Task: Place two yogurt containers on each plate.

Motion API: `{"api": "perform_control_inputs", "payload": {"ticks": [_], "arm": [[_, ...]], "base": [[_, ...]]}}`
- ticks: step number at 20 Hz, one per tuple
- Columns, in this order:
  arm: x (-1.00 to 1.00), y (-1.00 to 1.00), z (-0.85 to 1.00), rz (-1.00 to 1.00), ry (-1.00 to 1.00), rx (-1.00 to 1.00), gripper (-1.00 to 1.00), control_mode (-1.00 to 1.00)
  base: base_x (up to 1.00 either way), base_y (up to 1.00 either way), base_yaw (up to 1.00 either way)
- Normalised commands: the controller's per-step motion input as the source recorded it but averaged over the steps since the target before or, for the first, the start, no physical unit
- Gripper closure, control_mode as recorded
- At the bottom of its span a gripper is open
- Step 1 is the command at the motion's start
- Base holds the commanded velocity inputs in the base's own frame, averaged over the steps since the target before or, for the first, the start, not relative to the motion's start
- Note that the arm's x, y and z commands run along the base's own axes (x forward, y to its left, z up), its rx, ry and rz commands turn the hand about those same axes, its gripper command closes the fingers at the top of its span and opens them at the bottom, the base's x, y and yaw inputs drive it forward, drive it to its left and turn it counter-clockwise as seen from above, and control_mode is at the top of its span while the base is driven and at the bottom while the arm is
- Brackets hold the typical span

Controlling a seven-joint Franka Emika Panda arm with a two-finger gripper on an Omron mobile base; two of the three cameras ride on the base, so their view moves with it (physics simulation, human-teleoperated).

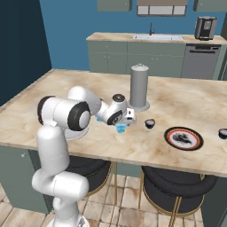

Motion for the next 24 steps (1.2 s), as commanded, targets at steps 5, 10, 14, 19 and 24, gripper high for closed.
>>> {"api": "perform_control_inputs", "payload": {"ticks": [5,10,14,19,24], "arm": [[0.15,0.00,-0.16,0.00,0.03,0.00,-1.00,-1.00],[0.13,0.00,-0.24,0.00,0.05,0.00,-1.00,-1.00],[0.04,0.00,-0.28,0.00,0.07,0.00,-1.00,-1.00],[-0.16,0.00,-0.04,0.00,-0.03,0.00,-1.00,-1.00],[-0.05,0.00,0.02,0.00,-0.03,0.00,-1.00,-1.00]], "base": [[0.00,0.00,0.00],[0.00,0.00,0.00],[0.00,0.00,0.00],[0.00,0.00,0.00],[0.00,0.00,0.00]]}}
